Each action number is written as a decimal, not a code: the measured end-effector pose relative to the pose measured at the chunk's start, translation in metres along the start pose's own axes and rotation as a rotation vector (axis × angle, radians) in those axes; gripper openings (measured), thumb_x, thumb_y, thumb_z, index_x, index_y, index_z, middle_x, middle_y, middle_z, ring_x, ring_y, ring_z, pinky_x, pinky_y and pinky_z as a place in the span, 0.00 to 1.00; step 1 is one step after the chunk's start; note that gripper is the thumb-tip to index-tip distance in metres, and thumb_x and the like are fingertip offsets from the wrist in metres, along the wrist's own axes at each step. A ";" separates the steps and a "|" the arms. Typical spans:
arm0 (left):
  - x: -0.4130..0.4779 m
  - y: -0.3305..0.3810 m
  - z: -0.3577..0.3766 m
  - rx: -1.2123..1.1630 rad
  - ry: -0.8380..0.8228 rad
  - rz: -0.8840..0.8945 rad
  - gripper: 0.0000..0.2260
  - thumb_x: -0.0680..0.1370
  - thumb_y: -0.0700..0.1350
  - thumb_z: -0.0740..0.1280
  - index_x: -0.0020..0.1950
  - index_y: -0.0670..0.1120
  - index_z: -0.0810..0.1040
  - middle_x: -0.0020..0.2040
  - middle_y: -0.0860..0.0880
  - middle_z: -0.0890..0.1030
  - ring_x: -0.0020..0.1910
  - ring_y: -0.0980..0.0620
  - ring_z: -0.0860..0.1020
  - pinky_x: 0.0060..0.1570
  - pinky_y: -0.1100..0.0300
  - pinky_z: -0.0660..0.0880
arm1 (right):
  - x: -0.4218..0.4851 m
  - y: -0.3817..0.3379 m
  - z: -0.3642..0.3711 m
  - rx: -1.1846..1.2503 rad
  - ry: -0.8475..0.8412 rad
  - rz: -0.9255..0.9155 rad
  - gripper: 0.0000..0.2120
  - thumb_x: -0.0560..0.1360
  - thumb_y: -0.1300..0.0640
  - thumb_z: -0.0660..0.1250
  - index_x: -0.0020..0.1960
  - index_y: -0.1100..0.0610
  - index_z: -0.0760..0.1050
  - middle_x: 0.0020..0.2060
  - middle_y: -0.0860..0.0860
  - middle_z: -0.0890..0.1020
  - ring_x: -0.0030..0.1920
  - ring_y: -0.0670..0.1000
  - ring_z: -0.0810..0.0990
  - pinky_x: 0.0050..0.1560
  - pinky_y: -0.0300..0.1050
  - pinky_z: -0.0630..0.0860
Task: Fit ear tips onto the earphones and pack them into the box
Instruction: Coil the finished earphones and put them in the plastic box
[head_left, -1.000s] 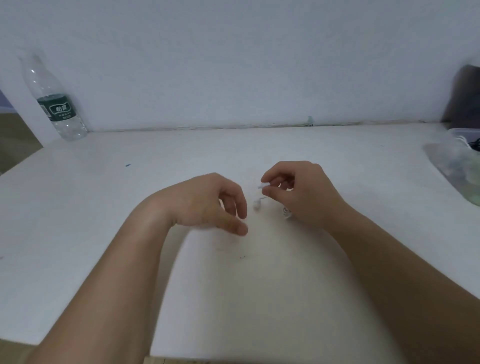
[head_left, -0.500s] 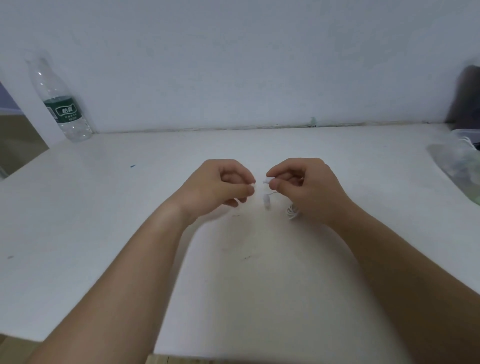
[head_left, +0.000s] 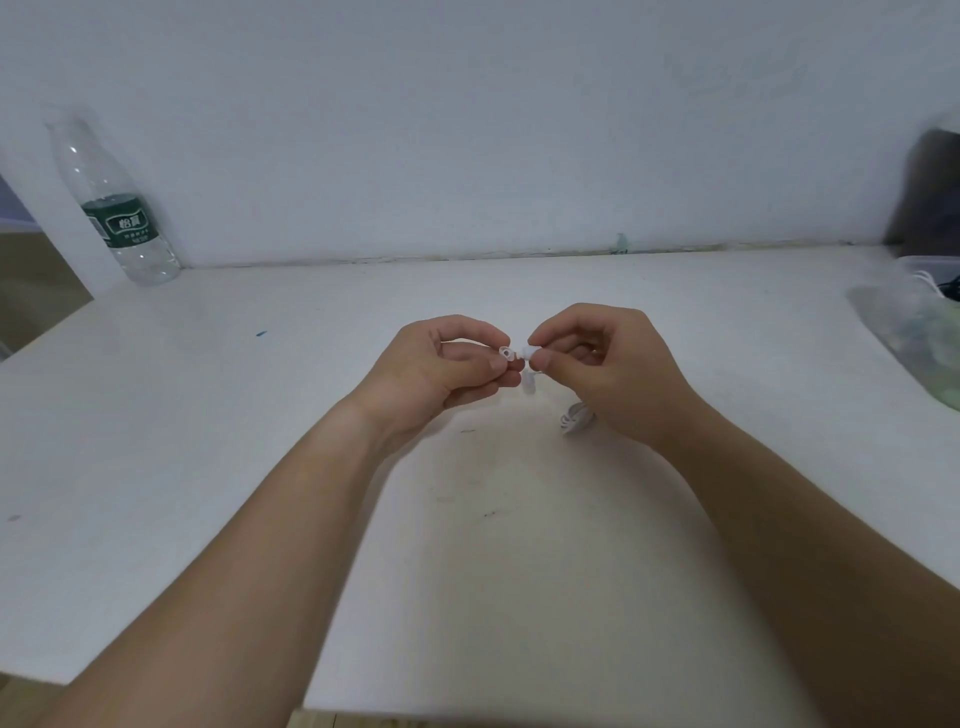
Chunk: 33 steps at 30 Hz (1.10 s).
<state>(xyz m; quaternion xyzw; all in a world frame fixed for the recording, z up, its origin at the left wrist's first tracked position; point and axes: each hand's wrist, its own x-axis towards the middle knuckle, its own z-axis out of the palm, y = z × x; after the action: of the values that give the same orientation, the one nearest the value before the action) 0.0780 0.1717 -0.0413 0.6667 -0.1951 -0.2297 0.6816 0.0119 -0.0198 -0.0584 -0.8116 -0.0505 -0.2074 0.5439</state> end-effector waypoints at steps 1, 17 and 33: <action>0.000 0.000 0.000 0.008 -0.006 0.002 0.07 0.77 0.32 0.69 0.51 0.42 0.80 0.48 0.42 0.87 0.47 0.48 0.86 0.47 0.63 0.81 | 0.000 0.000 0.000 0.007 0.002 -0.003 0.03 0.74 0.66 0.73 0.47 0.61 0.83 0.33 0.48 0.84 0.29 0.41 0.77 0.34 0.31 0.71; 0.000 -0.002 0.001 0.076 -0.052 0.039 0.07 0.77 0.33 0.70 0.51 0.44 0.82 0.48 0.43 0.87 0.48 0.48 0.86 0.46 0.62 0.79 | 0.001 0.002 -0.002 0.026 0.000 0.009 0.02 0.74 0.64 0.75 0.46 0.59 0.84 0.34 0.48 0.85 0.30 0.44 0.76 0.33 0.34 0.71; -0.003 -0.001 0.001 0.178 -0.144 0.040 0.06 0.76 0.35 0.72 0.51 0.43 0.81 0.47 0.42 0.87 0.47 0.49 0.86 0.44 0.63 0.79 | 0.000 -0.003 -0.015 0.079 -0.191 0.007 0.04 0.74 0.65 0.74 0.49 0.62 0.84 0.40 0.55 0.87 0.43 0.63 0.83 0.47 0.50 0.77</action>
<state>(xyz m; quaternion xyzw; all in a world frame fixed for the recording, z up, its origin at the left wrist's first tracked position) 0.0748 0.1727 -0.0420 0.7024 -0.2767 -0.2449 0.6084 0.0066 -0.0319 -0.0512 -0.8058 -0.1073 -0.1249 0.5688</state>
